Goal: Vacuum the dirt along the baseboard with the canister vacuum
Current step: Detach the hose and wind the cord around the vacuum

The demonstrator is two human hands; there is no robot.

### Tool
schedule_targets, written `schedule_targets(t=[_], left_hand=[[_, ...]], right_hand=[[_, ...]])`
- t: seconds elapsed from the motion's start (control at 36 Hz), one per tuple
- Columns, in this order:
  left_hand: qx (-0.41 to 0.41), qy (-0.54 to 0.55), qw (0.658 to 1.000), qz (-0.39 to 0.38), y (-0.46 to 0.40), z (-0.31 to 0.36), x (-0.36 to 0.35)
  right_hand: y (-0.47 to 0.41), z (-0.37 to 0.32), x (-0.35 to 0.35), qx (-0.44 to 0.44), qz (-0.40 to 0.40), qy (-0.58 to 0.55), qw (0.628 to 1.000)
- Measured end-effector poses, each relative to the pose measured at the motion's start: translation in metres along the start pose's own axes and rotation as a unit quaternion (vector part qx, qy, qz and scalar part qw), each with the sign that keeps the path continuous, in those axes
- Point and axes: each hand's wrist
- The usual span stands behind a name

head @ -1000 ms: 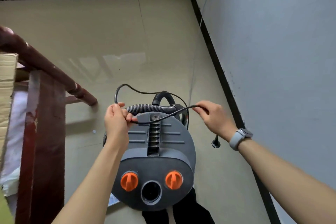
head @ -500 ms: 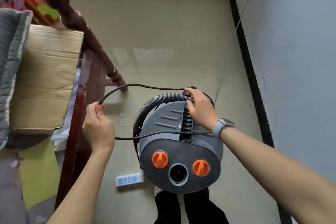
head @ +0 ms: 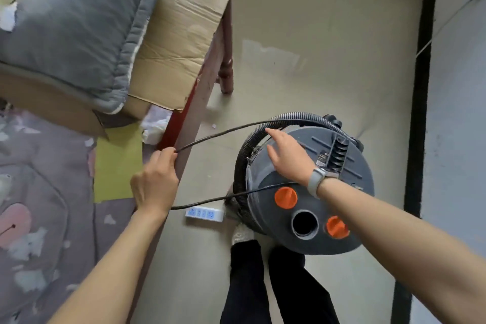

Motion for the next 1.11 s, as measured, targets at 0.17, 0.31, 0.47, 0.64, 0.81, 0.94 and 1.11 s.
schedule_targets(t=[0.17,0.31,0.47,0.64,0.81,0.94,1.11], left_hand=[[0.077,0.029,0.996,-0.028,0.033,-0.012,-0.009],[0.164,0.063,0.984,-0.042,0.040,-0.015,-0.007],[0.193,0.018,0.978,-0.082,0.063,-0.036,-0.007],[0.265,0.011,0.952,-0.152,0.089,-0.045,-0.017],[0.309,0.072,0.917,-0.241,0.110,-0.022,-0.034],[0.341,0.121,0.898,-0.249,0.145,0.000,-0.045],[0.357,0.132,0.882,-0.277,0.189,0.027,-0.063]], right_hand=[[0.068,-0.033,-0.056,0.129,-0.155,0.128,0.971],[0.083,-0.032,-0.098,0.158,-0.157,0.274,0.936],[0.107,-0.046,-0.102,0.189,-0.139,0.282,0.930],[0.153,-0.044,-0.130,0.192,-0.186,0.249,0.931],[0.196,-0.020,-0.140,0.221,-0.189,0.223,0.931],[0.230,0.000,-0.144,0.266,-0.190,0.256,0.910],[0.247,0.052,-0.143,0.228,-0.185,0.201,0.935]])
Point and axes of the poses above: each hand's wrist, its own y-axis away from the middle knuckle, its own x-axis out of the back of the hand, z = x × y, and after that the axes turned 11 degrees about -x, right-handed
